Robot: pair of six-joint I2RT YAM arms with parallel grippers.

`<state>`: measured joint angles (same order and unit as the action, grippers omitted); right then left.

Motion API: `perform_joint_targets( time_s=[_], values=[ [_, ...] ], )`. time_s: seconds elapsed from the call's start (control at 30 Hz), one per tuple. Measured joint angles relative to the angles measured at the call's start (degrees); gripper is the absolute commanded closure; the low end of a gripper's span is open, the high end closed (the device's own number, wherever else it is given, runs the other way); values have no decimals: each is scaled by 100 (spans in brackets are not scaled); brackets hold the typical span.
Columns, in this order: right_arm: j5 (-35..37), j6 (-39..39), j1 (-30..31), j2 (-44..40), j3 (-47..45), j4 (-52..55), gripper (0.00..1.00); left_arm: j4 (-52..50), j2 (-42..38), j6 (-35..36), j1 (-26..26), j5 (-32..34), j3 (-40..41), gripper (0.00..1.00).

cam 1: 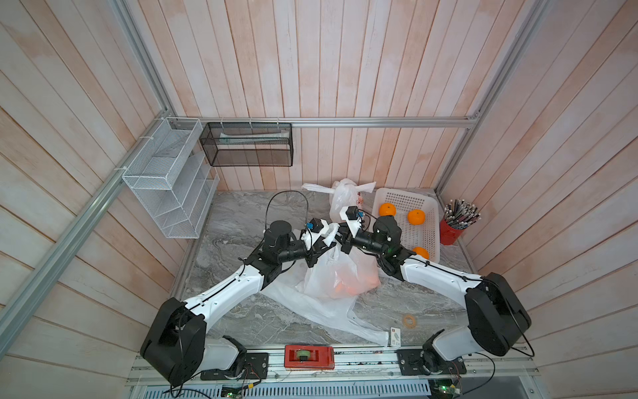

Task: Place the oranges into plastic bags & tie knots
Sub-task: Tie the plastic bag to the plastic bag.

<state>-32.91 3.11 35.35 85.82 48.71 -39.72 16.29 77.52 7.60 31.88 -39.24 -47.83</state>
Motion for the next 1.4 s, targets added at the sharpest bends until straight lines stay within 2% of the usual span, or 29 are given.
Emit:
perform_joint_targets(
  time_s=[0.2,0.4,0.5,0.63,0.83,0.93,1.03,1.2,1.4],
  values=[
    [-258,551,11,13,-614,-1082,94,450,0,-238,2,-11,345,78],
    [-315,1082,52,192,-1102,-2269,95,710,-142,-339,4,-98,813,55],
    [-293,1196,90,275,-1167,-2579,95,658,-546,-354,7,-94,1130,41],
    [-232,1259,107,352,-1172,-2900,95,485,-1338,-444,4,-57,1493,29],
    [-149,1318,129,494,-1172,-3147,95,20,-2590,-789,-59,184,1941,25],
    [-136,1309,144,509,-1172,-3211,95,-151,-3084,-1316,-286,417,1952,24],
    [-94,1261,164,509,-1174,-3254,95,-264,-3285,-2208,-592,616,1827,25],
    [4,1152,195,509,-1224,-3279,95,-315,-2894,-4212,-892,737,1292,27],
    [85,1014,278,507,-1224,-3272,95,229,-2050,-6511,-909,496,1215,32]
  ],
)
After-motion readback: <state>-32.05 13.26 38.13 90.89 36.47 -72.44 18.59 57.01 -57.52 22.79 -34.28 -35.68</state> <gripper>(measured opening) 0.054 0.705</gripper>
